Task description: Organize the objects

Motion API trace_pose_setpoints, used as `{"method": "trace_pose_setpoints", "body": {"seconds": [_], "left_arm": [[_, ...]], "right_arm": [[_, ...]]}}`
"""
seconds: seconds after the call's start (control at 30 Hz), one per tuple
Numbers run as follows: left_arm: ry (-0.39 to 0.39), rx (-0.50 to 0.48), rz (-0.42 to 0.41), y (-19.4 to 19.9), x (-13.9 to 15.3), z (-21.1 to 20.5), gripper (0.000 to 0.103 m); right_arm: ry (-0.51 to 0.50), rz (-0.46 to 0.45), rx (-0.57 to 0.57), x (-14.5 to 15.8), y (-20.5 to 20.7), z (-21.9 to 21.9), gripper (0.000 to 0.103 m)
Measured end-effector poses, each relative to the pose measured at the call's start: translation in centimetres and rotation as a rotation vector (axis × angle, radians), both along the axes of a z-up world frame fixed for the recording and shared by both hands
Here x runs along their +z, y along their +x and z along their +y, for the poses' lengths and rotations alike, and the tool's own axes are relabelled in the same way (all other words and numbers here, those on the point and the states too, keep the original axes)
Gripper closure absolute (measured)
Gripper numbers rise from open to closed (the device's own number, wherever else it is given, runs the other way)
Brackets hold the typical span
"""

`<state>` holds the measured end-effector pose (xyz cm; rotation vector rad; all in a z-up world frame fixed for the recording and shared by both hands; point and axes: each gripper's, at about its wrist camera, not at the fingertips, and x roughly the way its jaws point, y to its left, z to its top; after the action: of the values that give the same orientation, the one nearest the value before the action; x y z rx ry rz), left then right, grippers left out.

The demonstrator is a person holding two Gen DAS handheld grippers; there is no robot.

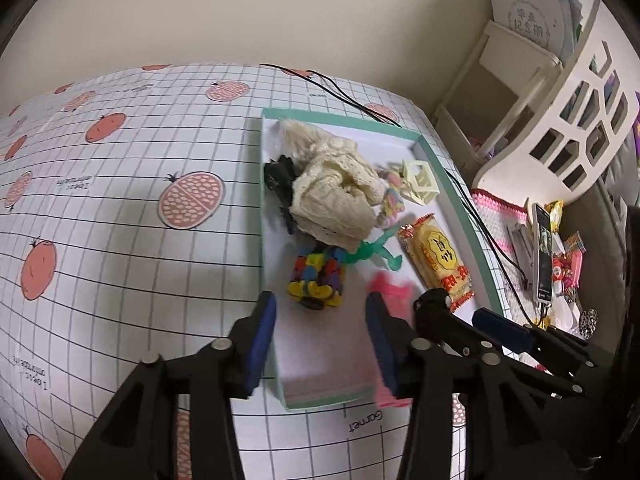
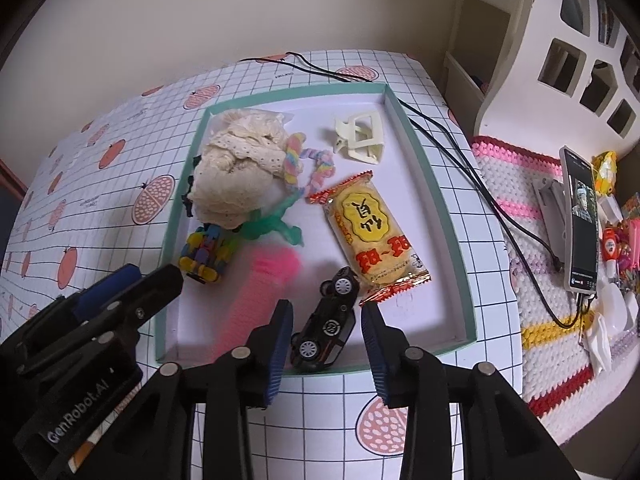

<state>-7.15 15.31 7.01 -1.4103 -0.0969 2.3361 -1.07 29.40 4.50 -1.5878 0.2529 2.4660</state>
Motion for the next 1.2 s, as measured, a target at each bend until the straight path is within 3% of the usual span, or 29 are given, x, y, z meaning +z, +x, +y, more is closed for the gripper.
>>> {"method": "trace_pose_setpoints", "body": {"seconds": [0.13, 0.23, 0.47, 0.53, 0.87, 0.97, 1.07, 1.2], "left_arm": [[0.002, 0.036, -0.008, -0.3, 0.2, -1.3, 0.053], [-0.001, 0.067, -0.018, -0.7, 0.2, -2.5, 0.041], [-0.011, 0.136, -0.032, -1.4, 0.0, -5.1, 0.035], [-0.026, 0.144, -0.03, -1.6, 0.0, -5.8, 0.023], [-0.037, 0.197, -0.012, -2.4, 0.3, -9.6, 0.017], [-0.04, 0.204, -0.018, -2.5, 0.1, -10.3, 0.015], [-0.048, 0.213, -0.009, -2.5, 0.1, -11.0, 0.005], [-0.057, 0.232, 0.005, -2.5, 0.3, -12.1, 0.005]], "right_arm": [[0.002, 0.004, -0.004, 0.1, 0.1, -0.5, 0.053], [0.006, 0.012, -0.006, 0.2, 0.2, -0.8, 0.043], [0.003, 0.014, -0.014, 0.1, 0.0, -1.0, 0.026], [0.003, 0.016, -0.012, 0.1, 0.0, -1.2, 0.024], [0.015, 0.023, 0.004, 0.1, -0.1, -1.9, 0.011], [0.014, 0.028, 0.008, 0.2, -0.1, -2.1, 0.0], [0.013, 0.037, 0.015, 0.4, 0.0, -2.4, 0.0], [0.009, 0.043, 0.015, 0.4, 0.3, -2.6, 0.0]]}}
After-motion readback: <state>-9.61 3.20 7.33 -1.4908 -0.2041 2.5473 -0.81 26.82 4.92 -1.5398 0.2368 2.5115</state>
